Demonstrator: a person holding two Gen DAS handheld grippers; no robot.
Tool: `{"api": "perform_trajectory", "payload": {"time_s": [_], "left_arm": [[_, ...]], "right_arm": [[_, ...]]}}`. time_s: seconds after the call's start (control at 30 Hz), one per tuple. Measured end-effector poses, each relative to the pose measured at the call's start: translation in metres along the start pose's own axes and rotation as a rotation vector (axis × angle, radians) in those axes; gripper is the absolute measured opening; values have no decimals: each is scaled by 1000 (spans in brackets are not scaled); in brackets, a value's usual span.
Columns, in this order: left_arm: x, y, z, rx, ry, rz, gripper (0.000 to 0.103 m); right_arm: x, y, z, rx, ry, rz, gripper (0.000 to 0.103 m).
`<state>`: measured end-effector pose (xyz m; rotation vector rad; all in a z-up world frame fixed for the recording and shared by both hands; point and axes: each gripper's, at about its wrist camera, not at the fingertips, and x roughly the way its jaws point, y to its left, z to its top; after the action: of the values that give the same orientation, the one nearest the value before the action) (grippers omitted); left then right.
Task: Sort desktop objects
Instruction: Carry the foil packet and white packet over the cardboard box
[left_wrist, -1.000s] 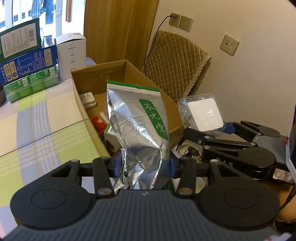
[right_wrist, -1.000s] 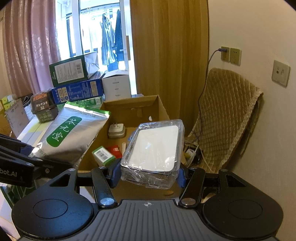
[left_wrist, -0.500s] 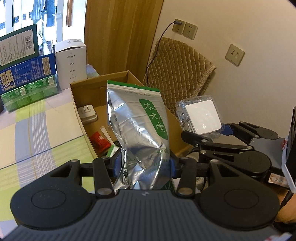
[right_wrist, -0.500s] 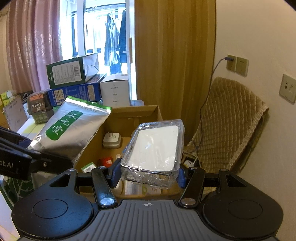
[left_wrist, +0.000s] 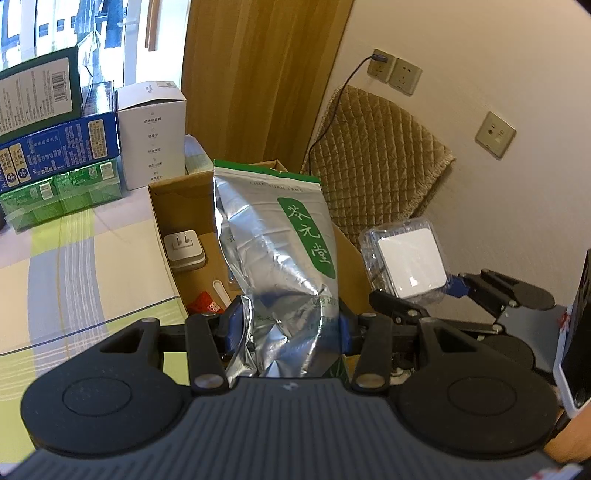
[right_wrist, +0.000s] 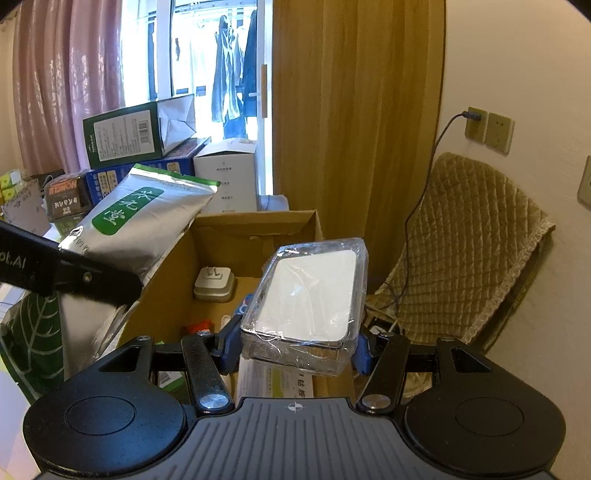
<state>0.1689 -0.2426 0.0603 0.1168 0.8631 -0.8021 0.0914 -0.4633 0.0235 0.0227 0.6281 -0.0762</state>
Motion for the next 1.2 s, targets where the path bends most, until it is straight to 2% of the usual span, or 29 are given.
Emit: {"api": "perform_trajectory", "payload": {"time_s": [0.57, 1.2], "left_arm": [[32, 27, 29, -68, 8, 1, 42], [64, 52, 34, -152, 30, -17, 45]], "right_arm": [[35, -2, 13, 2, 19, 11, 55], [69, -3, 21, 0, 40, 5, 55]]}}
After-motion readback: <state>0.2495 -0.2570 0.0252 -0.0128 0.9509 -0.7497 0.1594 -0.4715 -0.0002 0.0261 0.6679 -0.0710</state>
